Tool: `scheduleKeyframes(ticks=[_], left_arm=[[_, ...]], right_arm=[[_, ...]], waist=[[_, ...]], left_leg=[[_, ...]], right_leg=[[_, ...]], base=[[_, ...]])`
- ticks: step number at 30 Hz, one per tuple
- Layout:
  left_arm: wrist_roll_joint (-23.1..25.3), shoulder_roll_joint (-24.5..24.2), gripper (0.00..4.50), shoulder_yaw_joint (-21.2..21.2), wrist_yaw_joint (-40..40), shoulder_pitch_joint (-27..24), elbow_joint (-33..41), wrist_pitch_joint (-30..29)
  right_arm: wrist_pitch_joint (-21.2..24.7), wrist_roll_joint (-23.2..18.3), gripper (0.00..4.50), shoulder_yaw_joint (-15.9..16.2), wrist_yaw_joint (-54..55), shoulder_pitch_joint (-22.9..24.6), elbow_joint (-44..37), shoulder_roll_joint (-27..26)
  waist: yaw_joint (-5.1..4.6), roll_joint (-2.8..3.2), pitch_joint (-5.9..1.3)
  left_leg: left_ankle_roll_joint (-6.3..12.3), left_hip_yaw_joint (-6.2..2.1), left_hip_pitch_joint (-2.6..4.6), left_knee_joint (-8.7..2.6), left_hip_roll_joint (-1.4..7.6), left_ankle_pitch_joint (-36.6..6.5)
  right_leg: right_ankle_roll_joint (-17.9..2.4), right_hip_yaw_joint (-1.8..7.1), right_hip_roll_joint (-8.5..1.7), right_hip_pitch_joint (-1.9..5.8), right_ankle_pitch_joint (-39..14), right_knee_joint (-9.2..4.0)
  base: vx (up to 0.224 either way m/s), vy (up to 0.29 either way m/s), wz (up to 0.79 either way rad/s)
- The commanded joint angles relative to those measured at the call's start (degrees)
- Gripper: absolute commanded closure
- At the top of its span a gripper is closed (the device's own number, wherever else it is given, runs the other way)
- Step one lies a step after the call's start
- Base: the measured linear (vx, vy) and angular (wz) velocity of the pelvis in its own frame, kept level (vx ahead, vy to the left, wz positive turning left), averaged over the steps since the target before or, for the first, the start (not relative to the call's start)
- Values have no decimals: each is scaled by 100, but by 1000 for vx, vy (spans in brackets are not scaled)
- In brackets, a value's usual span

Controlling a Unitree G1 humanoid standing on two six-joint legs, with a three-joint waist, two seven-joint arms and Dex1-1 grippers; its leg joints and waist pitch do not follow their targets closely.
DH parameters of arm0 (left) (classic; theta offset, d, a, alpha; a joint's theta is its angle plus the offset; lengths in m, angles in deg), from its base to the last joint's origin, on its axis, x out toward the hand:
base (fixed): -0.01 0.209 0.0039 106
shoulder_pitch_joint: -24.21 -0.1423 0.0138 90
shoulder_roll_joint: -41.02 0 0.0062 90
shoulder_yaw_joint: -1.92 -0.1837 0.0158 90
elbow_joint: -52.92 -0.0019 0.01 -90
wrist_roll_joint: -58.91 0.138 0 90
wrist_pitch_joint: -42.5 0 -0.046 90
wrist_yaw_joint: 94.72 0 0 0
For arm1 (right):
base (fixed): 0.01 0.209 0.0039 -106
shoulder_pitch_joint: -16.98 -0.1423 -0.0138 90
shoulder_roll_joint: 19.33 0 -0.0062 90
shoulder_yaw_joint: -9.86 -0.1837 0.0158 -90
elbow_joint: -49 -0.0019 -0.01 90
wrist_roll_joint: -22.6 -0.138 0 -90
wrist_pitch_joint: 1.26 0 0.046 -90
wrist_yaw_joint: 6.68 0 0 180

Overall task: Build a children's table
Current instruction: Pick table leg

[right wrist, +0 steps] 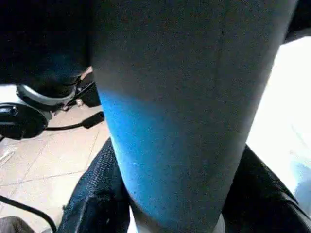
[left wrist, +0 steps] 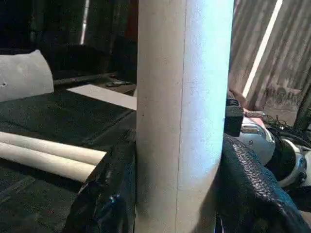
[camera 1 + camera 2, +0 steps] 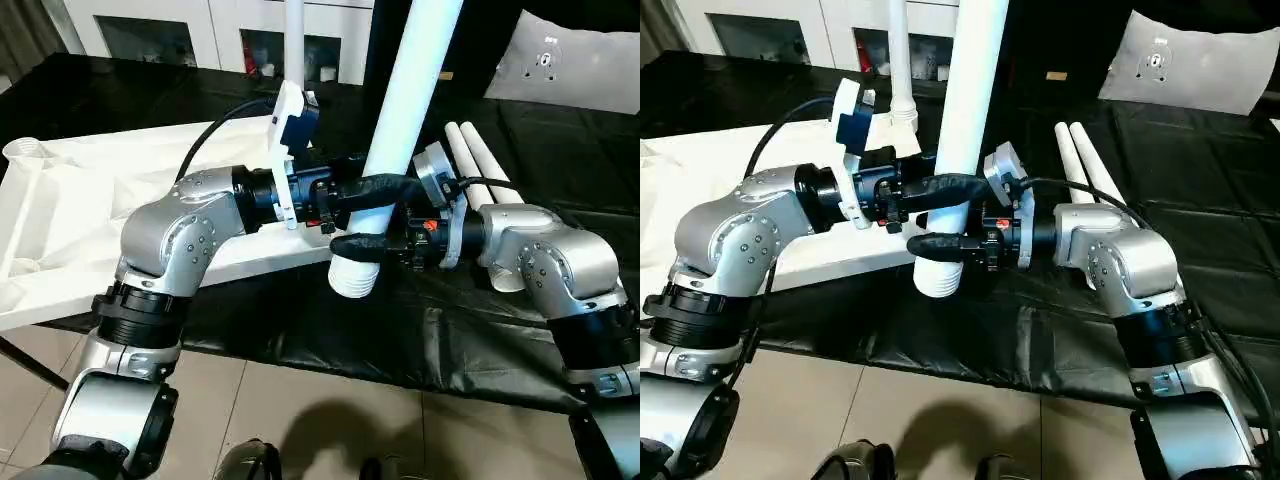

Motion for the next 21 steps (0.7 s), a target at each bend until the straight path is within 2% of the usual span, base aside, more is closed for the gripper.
scheduleKeyframes(ticks=[1,4,6,10,11,14,16,17,21], left_arm=[[-8,14,194,24,38,115,85,-22],[35,-31,188,-98,-52,47,242,-10],[186,-43,159,-231,-22,22,277,75],[329,-11,142,-367,5,17,288,182],[344,-15,119,-398,-36,9,300,210],[276,-17,108,-409,-156,-29,353,218],[163,32,91,-335,-205,-84,396,227],[38,98,69,-221,-213,-136,390,223],[-313,246,39,75,-303,-319,335,223]], right_arm=[[-14,40,258,18,56,77,-30,-31],[-54,63,258,-8,128,103,-28,-87],[-82,77,258,-26,179,113,-21,-124],[-114,84,258,-47,236,110,4,-170],[-120,81,258,-48,246,112,8,-176],[-136,78,258,-61,276,116,17,-194],[-137,61,258,-104,324,109,41,-226],[-133,42,258,-138,350,108,53,-243],[-122,5,259,-208,380,114,75,-268]], waist=[[-4,-55,-564],[-5,-50,-581],[-2,-49,-593],[3,-55,-604],[8,-47,-601],[10,-48,-607],[14,-41,-608],[11,-48,-609],[16,-38,-607]], left_leg=[[118,-186,175,-378,356,-897],[117,-187,175,-376,357,-882],[117,-189,177,-374,364,-859],[117,-184,171,-365,357,-828],[116,-186,171,-370,359,-833],[117,-184,172,-365,357,-796],[119,-179,170,-363,362,-773],[128,-178,162,-360,355,-785],[124,-179,161,-359,351,-832]], right_leg=[[-1220,272,-503,272,-1376,-460],[-1244,265,-498,275,-1307,-446],[-1236,270,-503,281,-1267,-444],[-1252,269,-505,288,-1198,-437],[-1247,267,-506,287,-1227,-441],[-1261,267,-504,284,-1164,-430],[-1299,268,-506,281,-1108,-422],[-1315,268,-507,290,-1081,-421],[-1333,261,-501,291,-1107,-428]], base=[[0,0,0],[0,0,0],[0,0,0],[0,0,0],[0,0,0],[0,0,0],[0,0,0],[0,0,0],[0,0,0]])
